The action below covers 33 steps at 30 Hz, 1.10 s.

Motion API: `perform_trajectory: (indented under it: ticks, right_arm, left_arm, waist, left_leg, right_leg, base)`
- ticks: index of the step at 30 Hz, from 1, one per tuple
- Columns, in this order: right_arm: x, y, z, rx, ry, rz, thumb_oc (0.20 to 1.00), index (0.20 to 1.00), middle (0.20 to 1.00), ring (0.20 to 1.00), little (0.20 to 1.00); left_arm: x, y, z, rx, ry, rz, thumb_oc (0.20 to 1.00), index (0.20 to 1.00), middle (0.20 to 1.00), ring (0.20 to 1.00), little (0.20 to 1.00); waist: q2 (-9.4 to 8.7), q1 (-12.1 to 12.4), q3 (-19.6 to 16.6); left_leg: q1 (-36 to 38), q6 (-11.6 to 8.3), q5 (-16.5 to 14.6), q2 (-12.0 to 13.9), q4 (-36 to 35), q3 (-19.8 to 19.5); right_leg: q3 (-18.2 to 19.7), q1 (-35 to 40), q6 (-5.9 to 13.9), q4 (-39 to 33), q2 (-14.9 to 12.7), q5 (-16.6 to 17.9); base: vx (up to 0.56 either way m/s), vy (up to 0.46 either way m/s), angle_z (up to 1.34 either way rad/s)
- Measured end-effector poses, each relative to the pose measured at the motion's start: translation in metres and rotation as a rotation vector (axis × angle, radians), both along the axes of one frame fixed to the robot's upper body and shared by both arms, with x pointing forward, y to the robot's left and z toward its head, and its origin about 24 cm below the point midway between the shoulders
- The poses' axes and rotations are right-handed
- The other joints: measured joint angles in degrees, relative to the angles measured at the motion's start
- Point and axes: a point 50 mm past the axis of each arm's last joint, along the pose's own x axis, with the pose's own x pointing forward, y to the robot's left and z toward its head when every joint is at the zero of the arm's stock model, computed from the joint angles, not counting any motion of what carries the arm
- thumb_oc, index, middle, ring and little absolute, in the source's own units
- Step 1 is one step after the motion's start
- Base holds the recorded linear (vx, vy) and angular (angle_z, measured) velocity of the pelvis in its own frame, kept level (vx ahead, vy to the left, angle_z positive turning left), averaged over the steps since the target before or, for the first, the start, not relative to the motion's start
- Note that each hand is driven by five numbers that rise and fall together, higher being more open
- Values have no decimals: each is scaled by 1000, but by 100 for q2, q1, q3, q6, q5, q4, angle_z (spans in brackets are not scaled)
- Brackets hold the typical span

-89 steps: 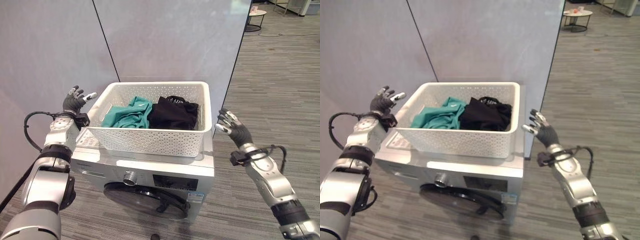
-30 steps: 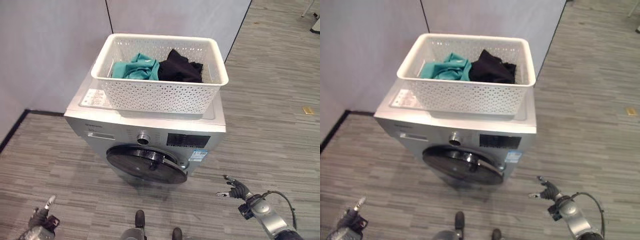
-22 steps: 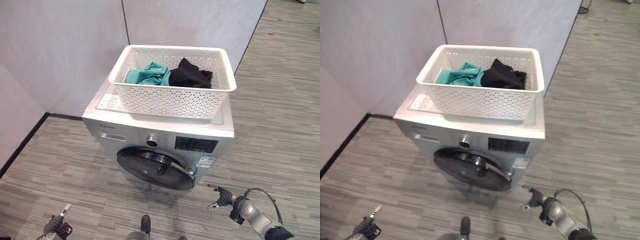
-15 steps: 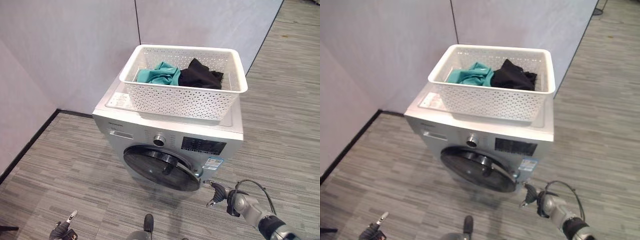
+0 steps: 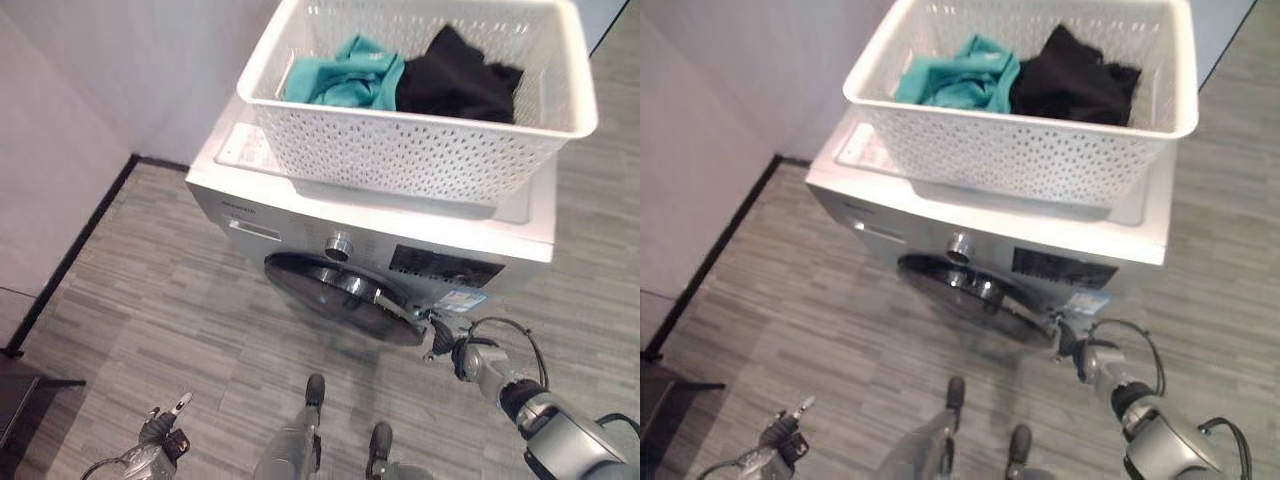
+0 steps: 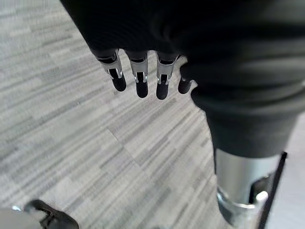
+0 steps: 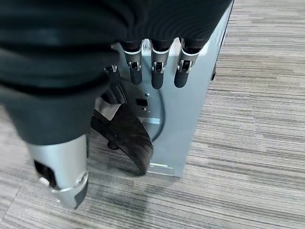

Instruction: Grab the laundry basket,head to the washer,open it,put in the laundry and shut it.

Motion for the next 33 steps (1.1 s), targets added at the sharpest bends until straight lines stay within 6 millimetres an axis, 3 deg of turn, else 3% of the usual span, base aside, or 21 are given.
perform_trajectory:
  ticks: [3,9,12,14,17,20,24,26,27,33]
  right_arm:
    - [11,19,5,91,-65,-33,1000,1000,1000,1000,1000]
    - [7,23,-5,152,-40,-102,1000,1000,1000,1000,1000]
    - [-7,39,-21,333,23,-177,1000,1000,1000,1000,1000]
    - [-26,51,-41,436,150,-188,1000,1000,1000,1000,1000]
    - [-54,75,-61,484,331,-76,1000,1000,1000,1000,1000]
    - [-74,97,-72,527,428,1,1000,1000,1000,1000,1000]
    - [-84,116,-74,564,477,78,1000,1000,1000,1000,1000]
    - [-86,121,-74,568,485,90,1000,1000,1000,1000,1000]
    - [-89,120,-76,556,491,95,1000,1000,1000,1000,1000]
    - [-92,111,-84,498,520,65,1000,1000,1000,1000,1000]
  left_arm:
    - [9,-5,3,20,-24,-34,1000,1000,1000,1000,1000]
    - [20,-15,5,17,-53,-48,1000,1000,1000,1000,1000]
    - [18,-19,1,6,-29,-39,1000,1000,1000,1000,1000]
    - [13,-20,-2,20,8,-69,1000,1000,1000,1000,1000]
    - [2,-17,-7,28,67,-75,1000,1000,1000,1000,1000]
    - [-16,-14,-14,22,131,-61,1000,1000,1000,1000,1000]
    - [-40,-12,-21,29,201,-74,1000,1000,1000,1000,1000]
    - [-52,-12,-23,31,231,-86,1000,1000,1000,1000,1000]
    - [-53,-15,-23,33,216,-110,1000,1000,1000,1000,1000]
    - [-39,-37,-10,46,50,-299,1000,1000,1000,1000,1000]
  waist:
    - [-34,9,156]
    - [-49,6,216]
    - [-56,-20,213]
    - [-62,-37,210]
    - [-162,-35,148]
    - [-272,-20,-35]
    - [-302,20,-279]
    - [-268,56,-440]
    - [-161,101,-524]
    - [165,500,-614]
  left_leg:
    - [-181,0,-2,-32,-1,25]
    - [-193,1,-1,-44,0,29]
    - [-109,0,-3,-32,-1,33]
    - [3,-1,-6,-25,-1,30]
    - [170,-19,-43,-4,-2,25]
    - [256,-36,-84,0,-3,23]
    - [435,-40,-92,-26,-3,-4]
    - [442,-42,-92,-29,-3,-63]
    - [446,-61,-77,-48,-3,-203]
    - [300,-252,44,-49,-12,-711]
  right_leg:
    - [78,-214,24,-1,-45,7]
    - [91,-230,30,0,-56,13]
    - [98,-150,30,-1,-51,13]
    - [104,-39,27,-1,-25,9]
    - [100,135,11,-3,-22,-17]
    - [93,223,3,-3,-14,-32]
    - [62,415,1,-5,-5,-51]
    - [40,433,0,-5,-2,-50]
    - [-102,492,0,-5,9,-53]
    - [-471,536,-85,-4,177,-87]
  base:
    - [3,53,-9]
    - [26,21,-2]
    - [59,2,-1]
    - [86,-26,-2]
    - [55,-23,1]
    - [48,-36,2]
    - [2,-36,5]
    - [-33,-49,16]
    - [-68,-58,30]
    - [-94,-45,41]
